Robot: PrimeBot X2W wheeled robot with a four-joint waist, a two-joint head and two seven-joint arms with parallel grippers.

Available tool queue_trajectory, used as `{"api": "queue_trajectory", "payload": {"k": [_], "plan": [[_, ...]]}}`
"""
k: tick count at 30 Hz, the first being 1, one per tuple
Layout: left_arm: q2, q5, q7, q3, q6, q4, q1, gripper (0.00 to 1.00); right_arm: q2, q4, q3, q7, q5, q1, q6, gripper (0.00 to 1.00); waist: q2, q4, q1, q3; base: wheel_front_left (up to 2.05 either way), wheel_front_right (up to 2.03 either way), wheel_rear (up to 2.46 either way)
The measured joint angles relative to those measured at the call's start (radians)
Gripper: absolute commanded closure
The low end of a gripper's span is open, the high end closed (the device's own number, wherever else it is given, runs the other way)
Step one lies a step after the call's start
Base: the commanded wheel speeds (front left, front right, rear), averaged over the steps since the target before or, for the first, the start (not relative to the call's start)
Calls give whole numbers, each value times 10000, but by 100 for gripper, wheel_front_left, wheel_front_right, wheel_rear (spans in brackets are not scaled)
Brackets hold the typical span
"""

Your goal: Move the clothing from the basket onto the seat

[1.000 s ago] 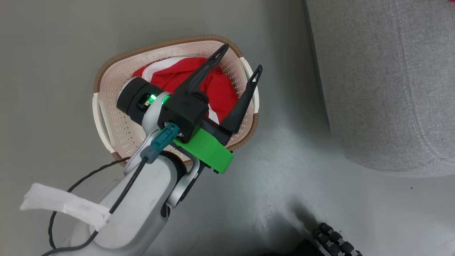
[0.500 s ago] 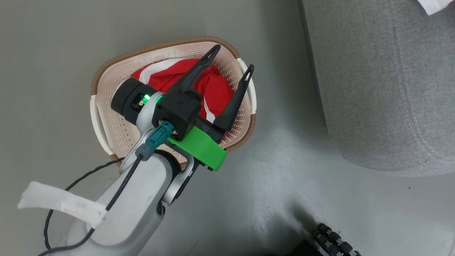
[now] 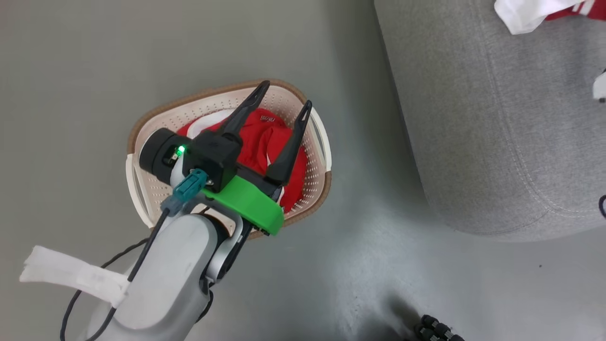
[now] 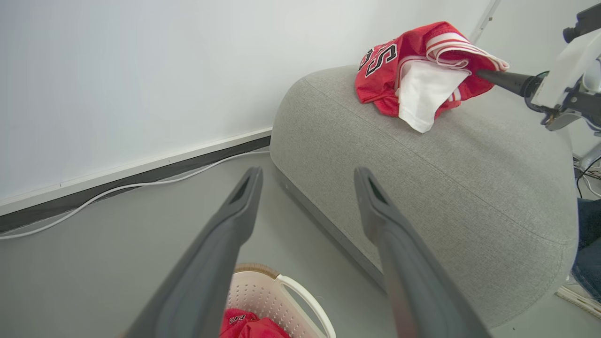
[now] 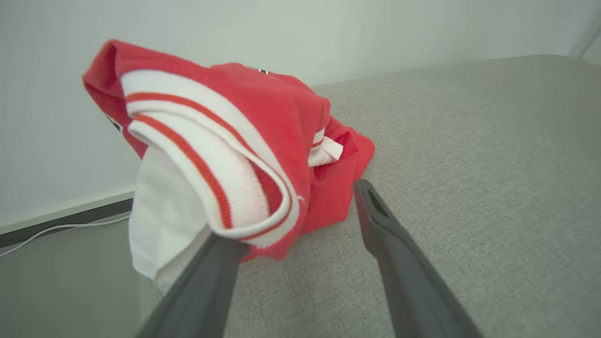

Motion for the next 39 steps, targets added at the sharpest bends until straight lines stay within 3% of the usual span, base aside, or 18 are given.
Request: {"api": "queue_trajectory", "payload": {"k": [6,22,39], "plan": [[-23,-382,-301,138,0,345,421,0,169,-136,82,-15,-33,684,261,0,0,-63,0,-620,0,0,0],[-226,-1129,-1053,719,12,1210,1403,0,226,-1870,238,-54,-756,2028,351,0,0,341,-1,-2381,0,0,0],[-123,-1661,-1396,2017,414,1921,2796,0,1592,-2704,1308,-56,-1114,3568,439,0,0,1522,-1,-4123,0,0,0]]}}
